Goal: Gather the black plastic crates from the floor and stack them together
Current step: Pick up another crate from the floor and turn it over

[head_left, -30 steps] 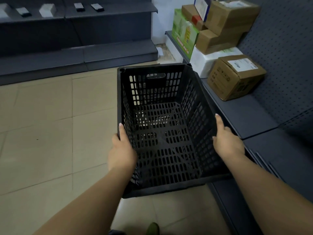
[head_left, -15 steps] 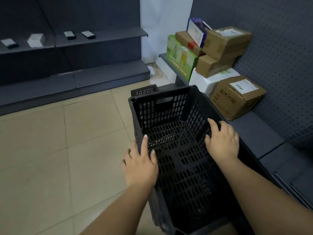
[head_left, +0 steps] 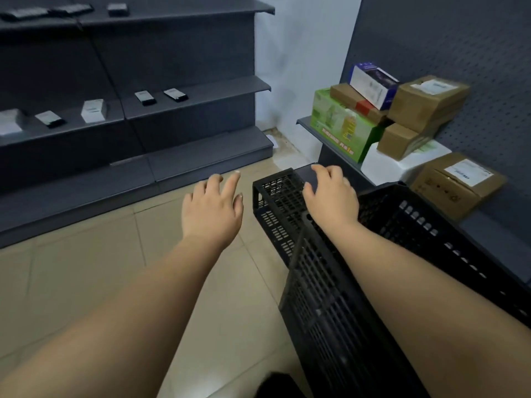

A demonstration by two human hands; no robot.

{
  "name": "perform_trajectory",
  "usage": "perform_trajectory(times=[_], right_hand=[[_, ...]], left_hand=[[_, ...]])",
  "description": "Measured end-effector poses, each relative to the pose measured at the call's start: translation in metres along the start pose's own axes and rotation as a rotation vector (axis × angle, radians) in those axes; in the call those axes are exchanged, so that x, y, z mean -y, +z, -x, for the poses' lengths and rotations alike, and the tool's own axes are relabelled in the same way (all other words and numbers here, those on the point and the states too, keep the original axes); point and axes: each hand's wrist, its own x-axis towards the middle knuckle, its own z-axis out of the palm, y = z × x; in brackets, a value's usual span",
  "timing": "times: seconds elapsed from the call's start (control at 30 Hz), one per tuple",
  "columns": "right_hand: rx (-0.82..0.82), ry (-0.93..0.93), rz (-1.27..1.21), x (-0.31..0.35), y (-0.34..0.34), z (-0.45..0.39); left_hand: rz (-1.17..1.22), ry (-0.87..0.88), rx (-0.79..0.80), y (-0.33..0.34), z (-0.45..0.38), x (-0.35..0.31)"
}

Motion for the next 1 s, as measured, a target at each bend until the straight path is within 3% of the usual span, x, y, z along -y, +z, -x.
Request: perform_trajectory(times=[0.23, 0.57, 0.77, 0.87, 1.0], right_hand=[[0.014, -0.098, 0.110, 0.047, 0.033, -0.102], [0.083, 0.091, 0.106, 0.087, 0.105, -0.297], [0.180, 0.139, 0.142, 0.097, 0.163, -0.353], [0.228, 0.238, 0.174, 0.086, 0.190, -0.378], [0.282, 0.507, 0.126, 0.063, 0.220, -0.405]], left_hand=[[-0.129, 0.109, 0.047, 0.008, -0.092, 0.060], [-0.172, 0.191, 0.012, 0.030, -0.297, 0.105], [-0.120, 0.224, 0.088, 0.078, -0.390, 0.122], [-0.113, 0.298, 0.156, 0.114, -0.443, 0.125], [-0.052, 0.408, 0.237, 0.159, -0.514, 0.112]])
